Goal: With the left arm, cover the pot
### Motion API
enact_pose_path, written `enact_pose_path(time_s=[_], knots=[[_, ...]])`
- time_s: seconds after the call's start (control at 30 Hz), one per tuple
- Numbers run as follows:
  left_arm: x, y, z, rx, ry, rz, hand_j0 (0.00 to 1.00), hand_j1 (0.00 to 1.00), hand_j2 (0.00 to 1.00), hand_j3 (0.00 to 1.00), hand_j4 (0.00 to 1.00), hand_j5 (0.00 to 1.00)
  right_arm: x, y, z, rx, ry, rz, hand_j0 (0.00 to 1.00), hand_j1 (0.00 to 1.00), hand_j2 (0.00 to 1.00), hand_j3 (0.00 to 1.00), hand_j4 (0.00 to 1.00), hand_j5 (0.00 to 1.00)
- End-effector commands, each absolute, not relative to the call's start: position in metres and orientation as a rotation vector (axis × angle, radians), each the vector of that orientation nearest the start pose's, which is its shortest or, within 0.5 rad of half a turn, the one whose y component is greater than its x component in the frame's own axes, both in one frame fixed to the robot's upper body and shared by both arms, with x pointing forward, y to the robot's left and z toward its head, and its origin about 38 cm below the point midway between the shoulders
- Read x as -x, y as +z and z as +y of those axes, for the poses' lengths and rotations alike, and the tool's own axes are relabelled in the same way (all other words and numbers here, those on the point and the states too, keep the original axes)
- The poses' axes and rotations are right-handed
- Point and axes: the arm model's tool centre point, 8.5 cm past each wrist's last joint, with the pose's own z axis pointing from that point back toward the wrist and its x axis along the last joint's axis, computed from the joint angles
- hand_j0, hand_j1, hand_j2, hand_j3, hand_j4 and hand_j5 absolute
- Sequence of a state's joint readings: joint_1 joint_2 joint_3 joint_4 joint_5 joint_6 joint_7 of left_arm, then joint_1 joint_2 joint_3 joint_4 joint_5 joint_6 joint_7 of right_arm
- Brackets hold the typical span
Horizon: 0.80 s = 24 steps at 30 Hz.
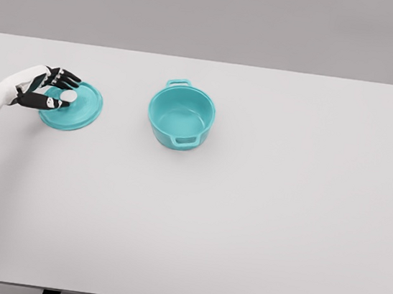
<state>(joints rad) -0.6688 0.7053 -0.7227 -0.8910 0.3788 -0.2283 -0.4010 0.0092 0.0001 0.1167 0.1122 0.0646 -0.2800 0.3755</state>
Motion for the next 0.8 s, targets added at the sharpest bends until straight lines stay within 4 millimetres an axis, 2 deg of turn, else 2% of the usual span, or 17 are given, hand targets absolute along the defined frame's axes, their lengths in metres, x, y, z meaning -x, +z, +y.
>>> enact_pose_path(time_s=[0.0, 0.5, 0.7, 0.77], knots=[[-0.4796, 0.1135, 0.3999, -0.086, -0.920, -1.269, 0.64, 0.64, 0.64, 0.64, 0.64, 0.64, 0.0217, -0.2533, -0.2395, -0.311, 0.213, -0.113, 1.00, 1.00, 1.00, 1.00, 1.00, 1.00], [-0.4783, 0.1113, 0.4005, -0.087, -0.922, -1.266, 0.64, 0.64, 0.64, 0.64, 0.64, 0.64, 0.0217, -0.2533, -0.2395, -0.311, 0.213, -0.113, 1.00, 1.00, 1.00, 1.00, 1.00, 1.00], [-0.4784, 0.1114, 0.3959, -0.075, -0.932, -1.289, 0.55, 0.55, 0.55, 0.55, 0.55, 0.55, 0.0217, -0.2533, -0.2395, -0.311, 0.213, -0.113, 1.00, 1.00, 1.00, 1.00, 1.00, 1.00], [-0.4784, 0.1114, 0.3959, -0.075, -0.932, -1.289, 0.55, 0.55, 0.55, 0.55, 0.55, 0.55, 0.0217, -0.2533, -0.2395, -0.311, 0.213, -0.113, 1.00, 1.00, 1.00, 1.00, 1.00, 1.00]])
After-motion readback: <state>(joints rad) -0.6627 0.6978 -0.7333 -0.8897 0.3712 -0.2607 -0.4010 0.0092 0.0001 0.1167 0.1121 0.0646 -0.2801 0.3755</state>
